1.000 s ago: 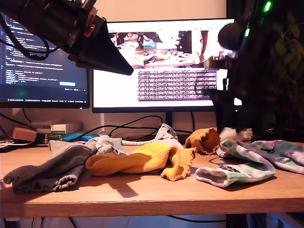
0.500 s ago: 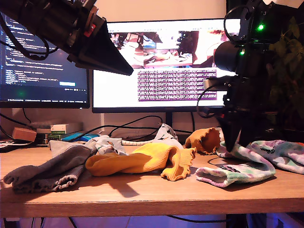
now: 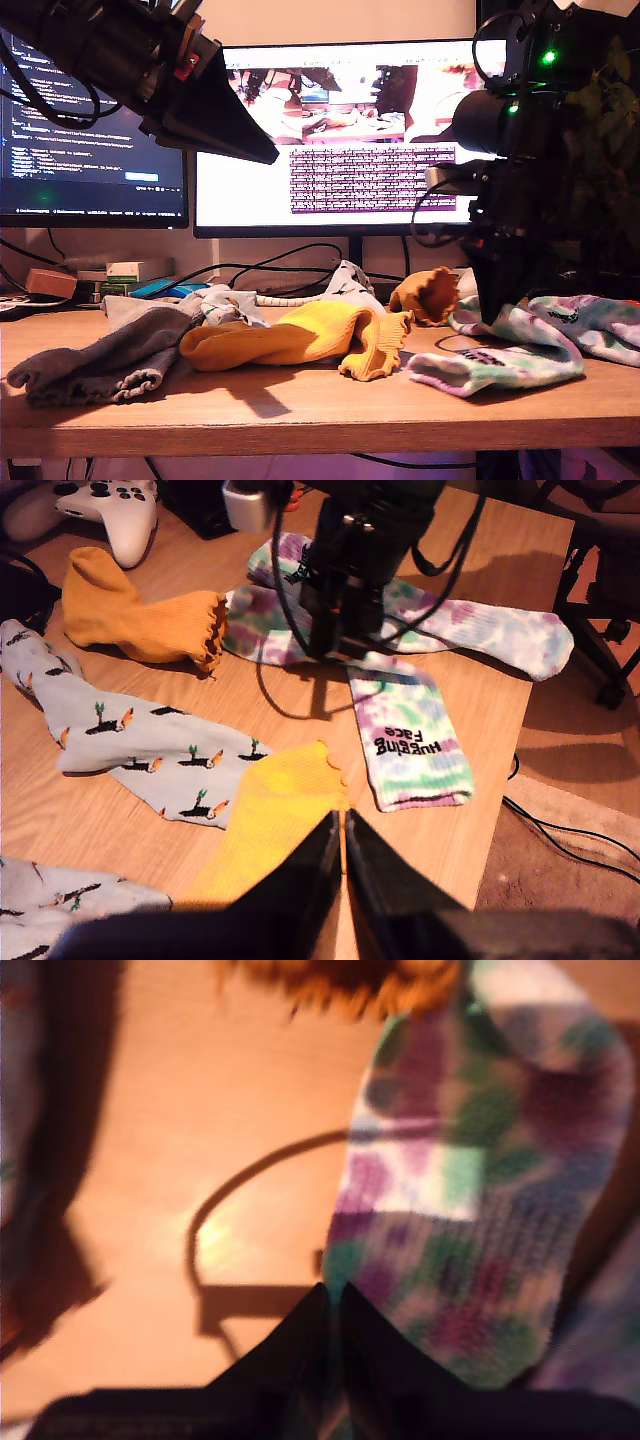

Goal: Pair up the socks based on colour and pattern, by placing them on top of one another

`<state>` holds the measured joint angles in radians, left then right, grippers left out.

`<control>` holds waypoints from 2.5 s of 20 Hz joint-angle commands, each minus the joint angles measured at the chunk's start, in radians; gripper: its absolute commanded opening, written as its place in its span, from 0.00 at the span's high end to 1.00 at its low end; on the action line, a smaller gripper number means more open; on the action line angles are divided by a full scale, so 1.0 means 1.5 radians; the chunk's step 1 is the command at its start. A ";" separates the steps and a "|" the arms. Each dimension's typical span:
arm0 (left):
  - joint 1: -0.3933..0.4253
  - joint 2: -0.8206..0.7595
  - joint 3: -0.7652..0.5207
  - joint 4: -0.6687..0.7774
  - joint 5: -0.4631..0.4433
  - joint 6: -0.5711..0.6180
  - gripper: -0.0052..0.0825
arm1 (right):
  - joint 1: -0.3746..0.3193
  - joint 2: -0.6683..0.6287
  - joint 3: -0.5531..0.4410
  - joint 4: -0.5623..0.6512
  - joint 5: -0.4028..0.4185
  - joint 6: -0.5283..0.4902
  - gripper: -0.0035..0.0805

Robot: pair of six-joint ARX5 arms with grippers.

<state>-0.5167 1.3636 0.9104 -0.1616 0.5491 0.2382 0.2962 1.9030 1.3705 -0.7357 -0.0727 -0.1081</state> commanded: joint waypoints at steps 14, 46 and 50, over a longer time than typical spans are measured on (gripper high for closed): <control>-0.002 0.002 -0.010 0.058 0.003 -0.002 0.97 | -0.054 -0.159 -0.010 0.014 -0.215 -0.054 0.97; -0.069 0.255 0.005 0.474 -0.180 0.281 0.47 | -0.082 -0.067 -0.010 0.031 -0.601 -0.138 0.97; -0.077 0.213 0.005 0.404 -0.180 0.285 0.47 | -0.098 -0.067 -0.010 0.038 -0.550 -0.135 0.97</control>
<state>-0.6197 1.7287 0.9161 0.4496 0.2779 0.6605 0.1577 1.8095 1.3705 -0.6861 -0.9012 -0.3119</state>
